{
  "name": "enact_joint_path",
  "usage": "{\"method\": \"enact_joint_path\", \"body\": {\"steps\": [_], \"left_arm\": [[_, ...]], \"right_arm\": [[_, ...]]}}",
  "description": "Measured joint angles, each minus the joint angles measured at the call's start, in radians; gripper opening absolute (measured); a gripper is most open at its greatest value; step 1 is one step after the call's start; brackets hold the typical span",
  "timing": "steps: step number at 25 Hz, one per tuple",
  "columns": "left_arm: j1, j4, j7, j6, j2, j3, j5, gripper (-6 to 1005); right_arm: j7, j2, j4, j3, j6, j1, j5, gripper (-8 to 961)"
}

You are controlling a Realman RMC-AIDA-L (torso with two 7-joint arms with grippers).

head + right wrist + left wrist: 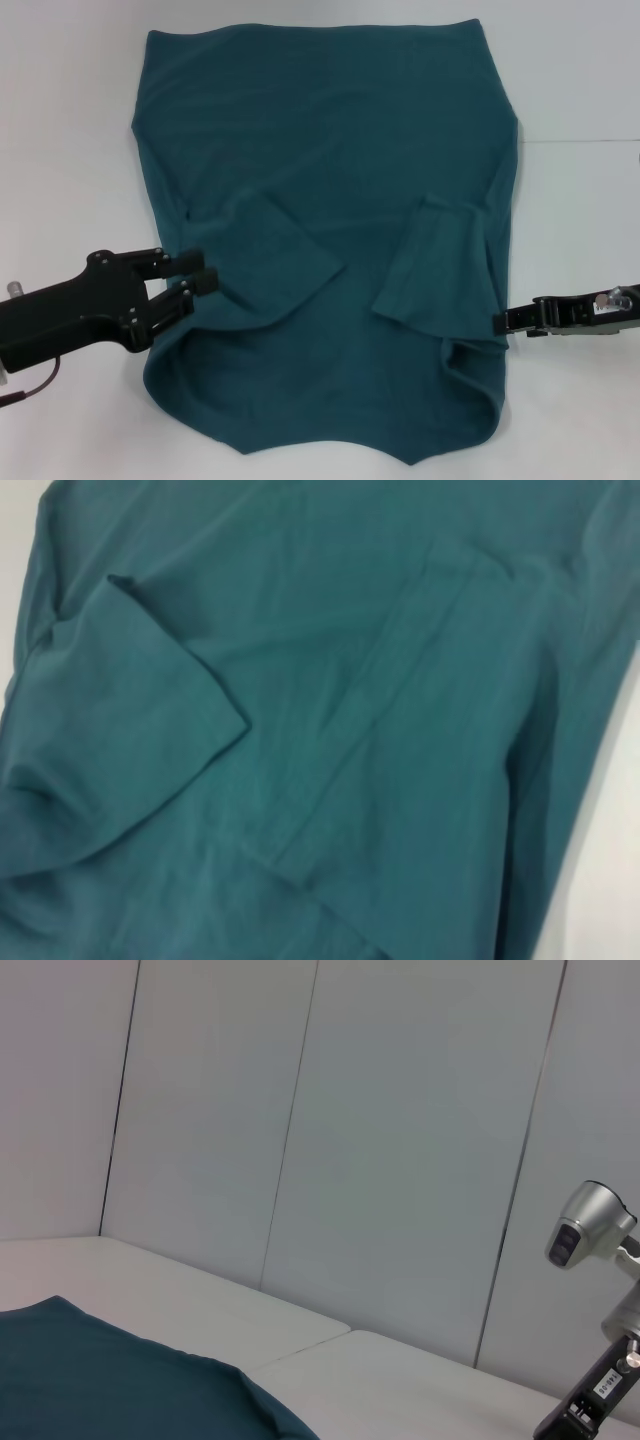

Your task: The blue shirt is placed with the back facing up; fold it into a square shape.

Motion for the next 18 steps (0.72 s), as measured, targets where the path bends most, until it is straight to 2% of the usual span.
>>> {"method": "enact_joint_path", "body": {"steps": [18], "left_arm": [[0.008,-0.001,0.000,-0.001,0.000,-0.005,0.000,279]], "right_arm": [[-0.050,-0.003,0.117,-0.002,0.062,0.039,0.032,487]]}}
